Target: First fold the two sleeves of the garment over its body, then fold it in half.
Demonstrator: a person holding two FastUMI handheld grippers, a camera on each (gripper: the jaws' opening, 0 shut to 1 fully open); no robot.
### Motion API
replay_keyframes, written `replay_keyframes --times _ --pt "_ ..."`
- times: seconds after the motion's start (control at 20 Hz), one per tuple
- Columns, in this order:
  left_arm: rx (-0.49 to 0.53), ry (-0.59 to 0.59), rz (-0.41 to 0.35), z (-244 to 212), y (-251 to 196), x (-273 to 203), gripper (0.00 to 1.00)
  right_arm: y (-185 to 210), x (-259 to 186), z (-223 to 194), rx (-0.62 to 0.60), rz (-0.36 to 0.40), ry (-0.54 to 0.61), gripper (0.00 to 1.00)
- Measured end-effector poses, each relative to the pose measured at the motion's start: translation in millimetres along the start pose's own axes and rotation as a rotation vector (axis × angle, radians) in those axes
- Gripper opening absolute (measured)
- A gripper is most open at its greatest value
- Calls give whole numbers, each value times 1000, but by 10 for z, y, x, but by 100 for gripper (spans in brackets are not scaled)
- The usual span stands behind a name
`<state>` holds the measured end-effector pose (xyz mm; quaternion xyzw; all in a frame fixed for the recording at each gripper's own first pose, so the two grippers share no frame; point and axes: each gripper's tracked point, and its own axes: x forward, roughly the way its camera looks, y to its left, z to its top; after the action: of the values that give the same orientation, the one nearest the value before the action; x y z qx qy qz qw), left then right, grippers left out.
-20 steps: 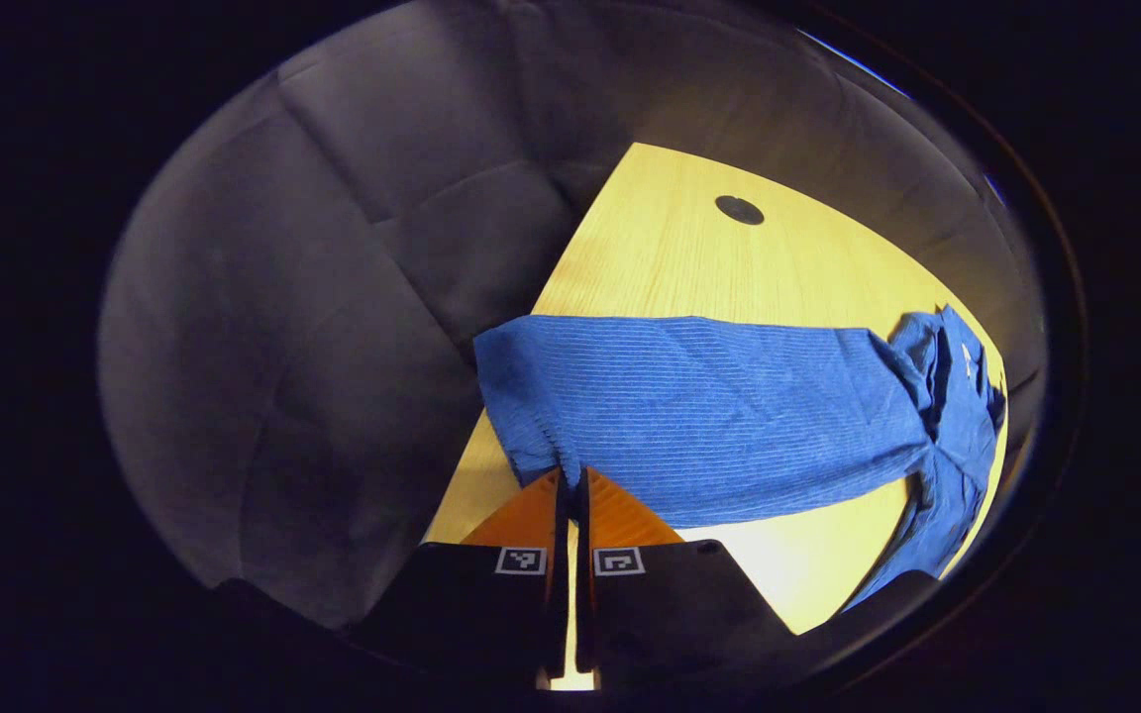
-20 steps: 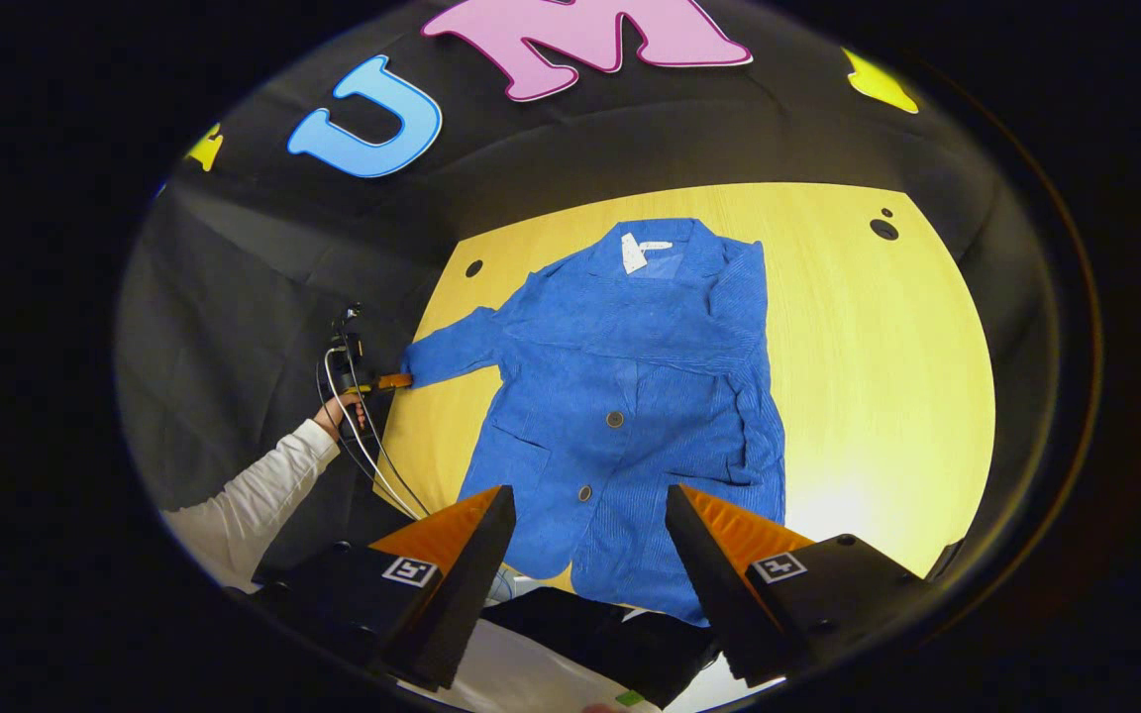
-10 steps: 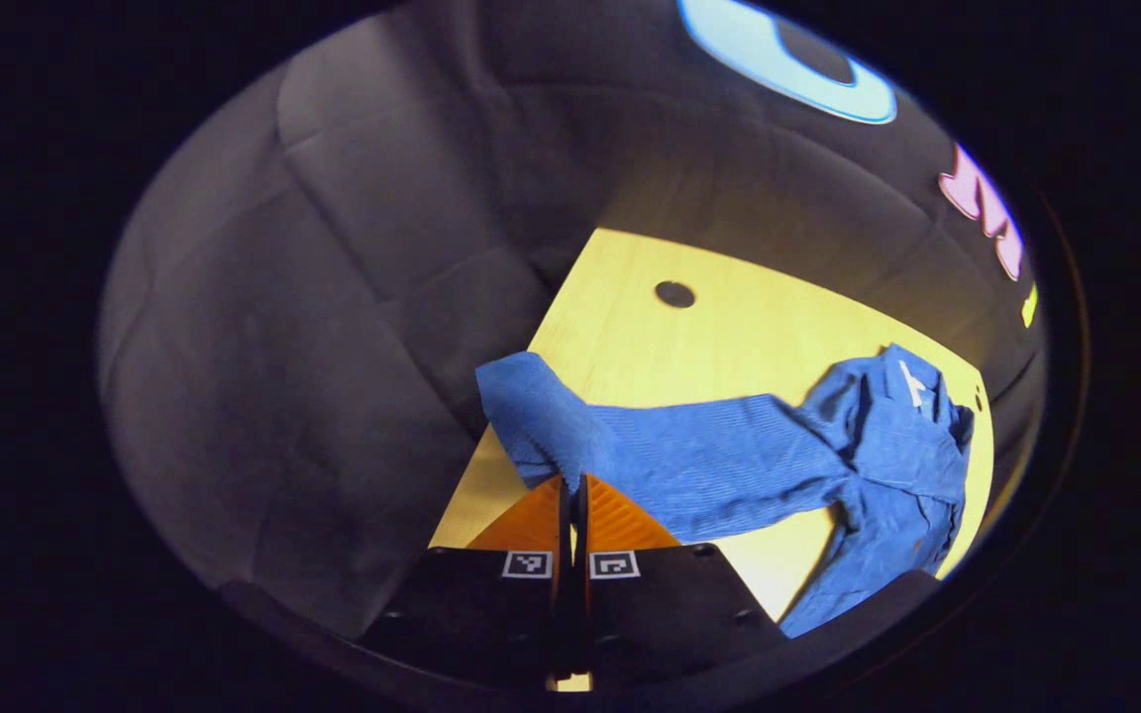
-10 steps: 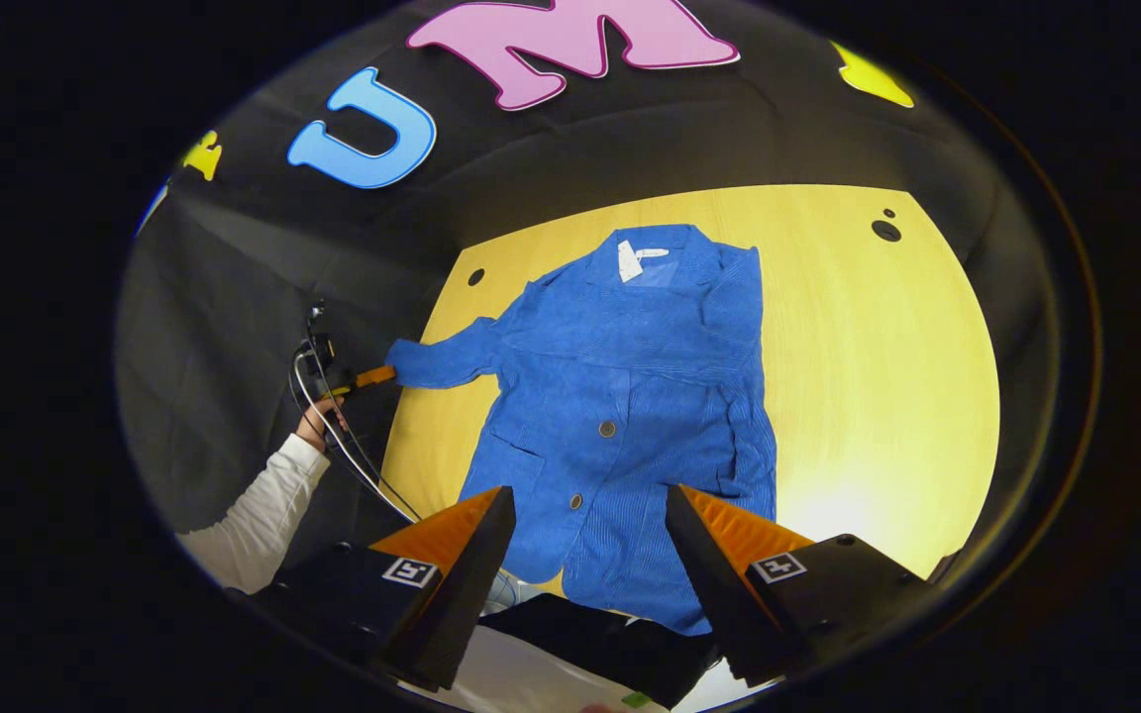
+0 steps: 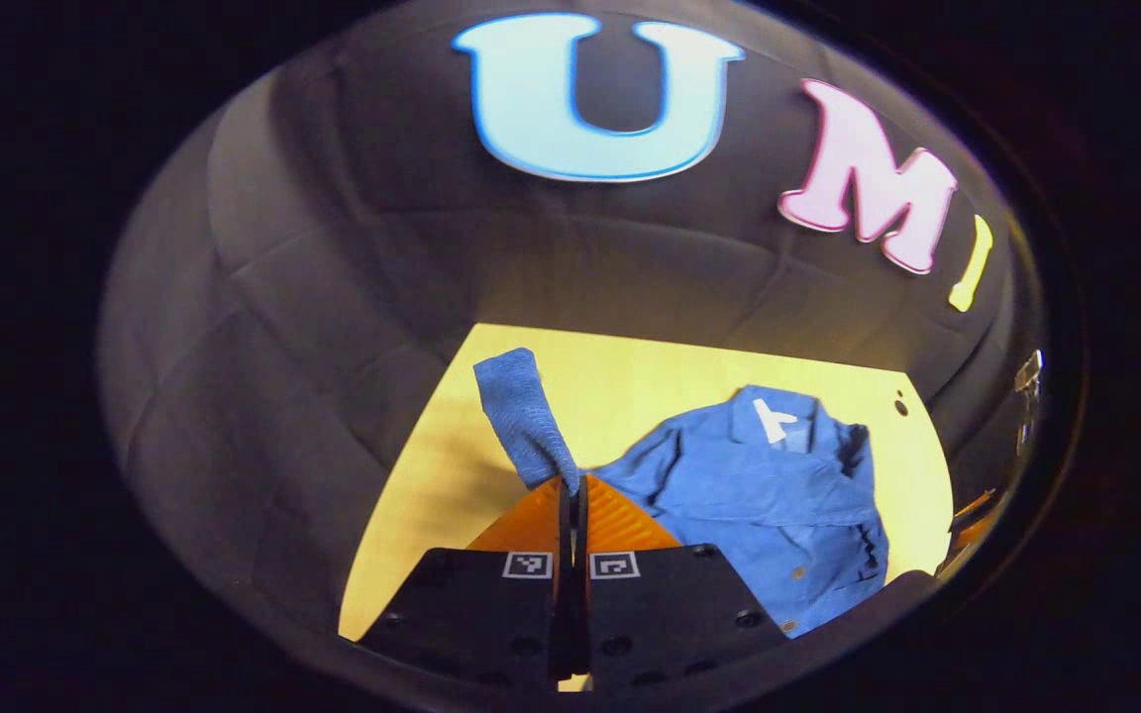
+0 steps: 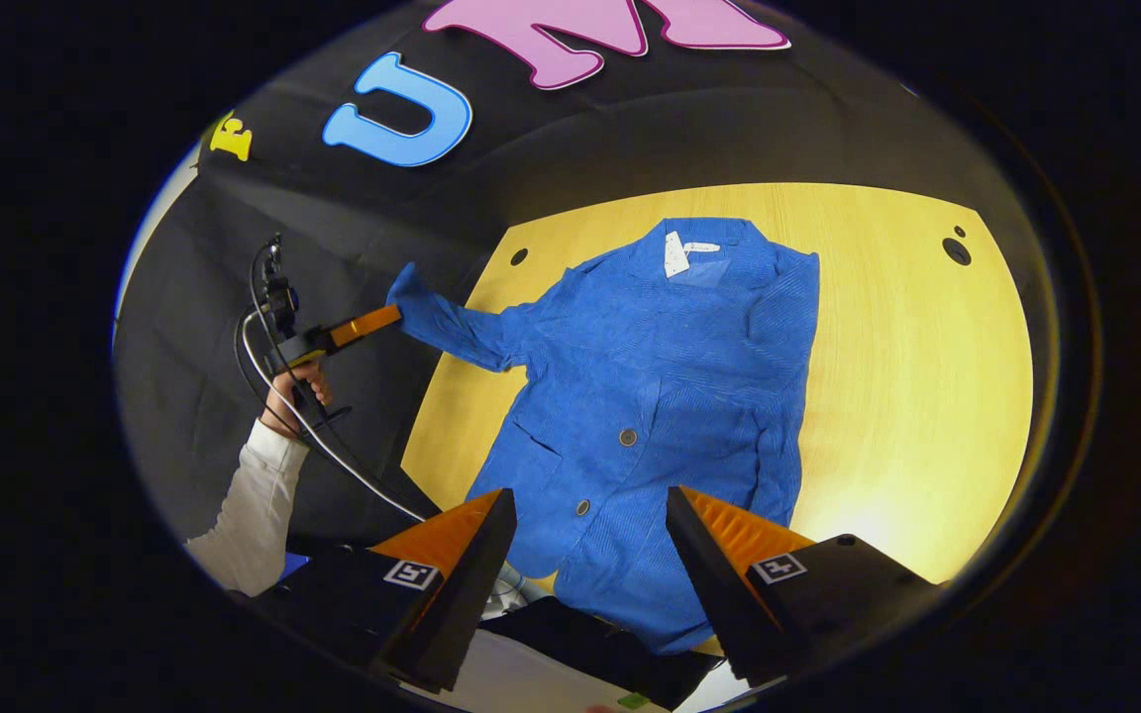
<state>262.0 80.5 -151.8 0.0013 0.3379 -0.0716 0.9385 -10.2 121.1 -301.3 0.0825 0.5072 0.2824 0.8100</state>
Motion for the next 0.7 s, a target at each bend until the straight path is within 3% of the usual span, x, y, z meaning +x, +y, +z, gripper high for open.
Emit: replay_keyframes --times 0.5,0.7 --pt "173 -11 -251 210 -2448 522 0 -764 -457 -84 -11 -61 -38 98" --pt "224 28 -287 17 -3111 856 0 -1065 -605 -194 11 -100 -45 98"
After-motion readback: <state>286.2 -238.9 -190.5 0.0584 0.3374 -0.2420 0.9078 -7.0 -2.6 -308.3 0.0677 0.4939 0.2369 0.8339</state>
